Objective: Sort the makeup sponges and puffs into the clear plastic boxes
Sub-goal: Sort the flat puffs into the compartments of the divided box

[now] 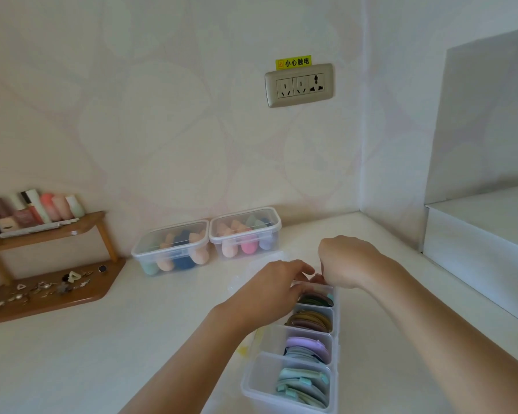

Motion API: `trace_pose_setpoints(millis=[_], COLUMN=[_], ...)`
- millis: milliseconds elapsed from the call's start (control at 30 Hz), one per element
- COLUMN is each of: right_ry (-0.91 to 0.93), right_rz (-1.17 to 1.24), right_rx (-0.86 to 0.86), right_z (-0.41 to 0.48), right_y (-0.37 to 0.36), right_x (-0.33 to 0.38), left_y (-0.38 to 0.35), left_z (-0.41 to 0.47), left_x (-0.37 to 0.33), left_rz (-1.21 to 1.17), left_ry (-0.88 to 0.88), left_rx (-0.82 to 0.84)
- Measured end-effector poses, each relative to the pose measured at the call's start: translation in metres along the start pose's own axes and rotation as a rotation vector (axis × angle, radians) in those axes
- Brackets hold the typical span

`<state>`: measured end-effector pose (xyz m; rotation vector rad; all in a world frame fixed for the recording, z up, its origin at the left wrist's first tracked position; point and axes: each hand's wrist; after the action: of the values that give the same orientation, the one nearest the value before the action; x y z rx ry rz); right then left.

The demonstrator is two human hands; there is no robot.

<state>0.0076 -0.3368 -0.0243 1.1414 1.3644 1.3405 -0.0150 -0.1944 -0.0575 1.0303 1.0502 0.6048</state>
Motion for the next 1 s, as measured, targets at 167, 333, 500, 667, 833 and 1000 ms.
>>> trace_pose_setpoints(millis=[167,333,500,667,833,1000], right_ry=[-0.003,0.006,0.204,0.374,0.4,0.396], right_rz=[-0.007,0.041,0.071,0.175,0.074,0.061], right_rx=[-0.01,-0.179,-0.268,-0.179,-0.189,-0.197], right_z=[0.007,0.003,-0.006,-0.007,-0.006,-0.005], right_y=[0.0,-0.012,-0.01,-0.003,-0.005,-0.006], right_x=[0.001,-0.011,-0.012,-0.017,-0.015,-0.017], left_y=[0.004,0.008,0.006,0.002,0.003,0.005], left_z=[-0.004,-0.003,-0.001,-0.002,-0.002,-0.003], left_x=[-0.005,-0.003,-0.007,-0.008,-0.006,-0.009], left_rz=[0.002,0.066,0.084,0.114,0.104,0.098], left_ry=[-0.052,-0.086,-0.079,-0.06,-0.054,-0.069], left_rx=[0.0,0.054,0.055,-0.002,-0.009,-0.004])
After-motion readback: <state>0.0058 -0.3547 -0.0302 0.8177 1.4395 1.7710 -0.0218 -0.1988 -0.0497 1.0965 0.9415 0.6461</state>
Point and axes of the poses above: each hand's wrist, its own z-axis towards the middle knuckle, its own y-axis out of the back of the hand, x = y × z, and after that the axes turned 1 degree about -y, right-handed
